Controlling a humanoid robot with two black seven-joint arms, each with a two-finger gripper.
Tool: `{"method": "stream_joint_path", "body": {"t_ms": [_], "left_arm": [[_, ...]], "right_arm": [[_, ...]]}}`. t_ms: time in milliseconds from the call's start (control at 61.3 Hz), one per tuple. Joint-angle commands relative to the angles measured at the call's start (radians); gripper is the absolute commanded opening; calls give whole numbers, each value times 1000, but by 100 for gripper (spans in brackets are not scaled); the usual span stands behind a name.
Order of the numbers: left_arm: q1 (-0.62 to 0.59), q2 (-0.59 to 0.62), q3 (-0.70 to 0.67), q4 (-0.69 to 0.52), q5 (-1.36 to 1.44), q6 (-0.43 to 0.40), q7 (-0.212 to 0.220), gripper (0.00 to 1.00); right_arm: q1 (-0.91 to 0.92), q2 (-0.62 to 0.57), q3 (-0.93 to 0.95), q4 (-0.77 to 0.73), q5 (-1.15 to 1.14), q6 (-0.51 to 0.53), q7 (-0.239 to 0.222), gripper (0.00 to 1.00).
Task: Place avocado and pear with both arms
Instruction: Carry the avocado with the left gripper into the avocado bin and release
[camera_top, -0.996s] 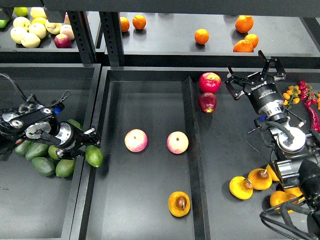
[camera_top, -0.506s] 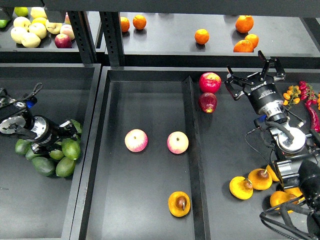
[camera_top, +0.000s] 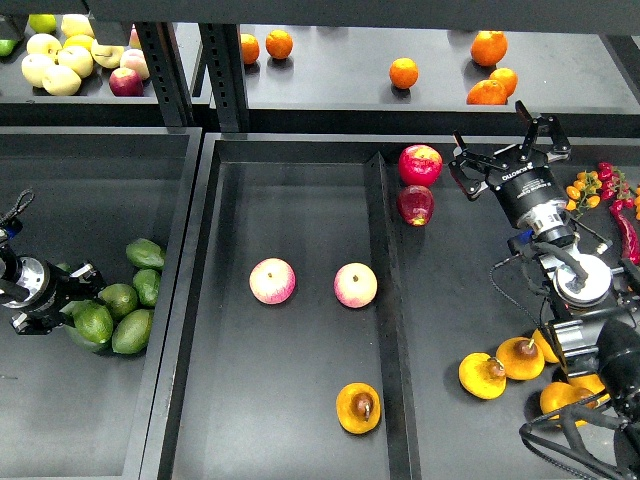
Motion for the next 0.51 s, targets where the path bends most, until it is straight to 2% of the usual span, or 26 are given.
{"method": "stream_joint_path", "body": {"t_ms": [0,343,424,441,490], "left_arm": [[3,-2,-2,2,0,0,0,63],[20,-24,-60,25,9,0,0,75],[20,-24,-65,27,9,0,0,83],[18,-22,-68,27,9,0,0,95],[15,-24,-69,28,9,0,0,100]], "right_arm": [[0,0,0,-1,1,0,0,99],[0,0,0,-1,1,0,0,99],[0,0,0,-1,1,0,0,99],[0,0,0,0,1,0,0,99],[0,0,0,0,1,0,0,99]]}}
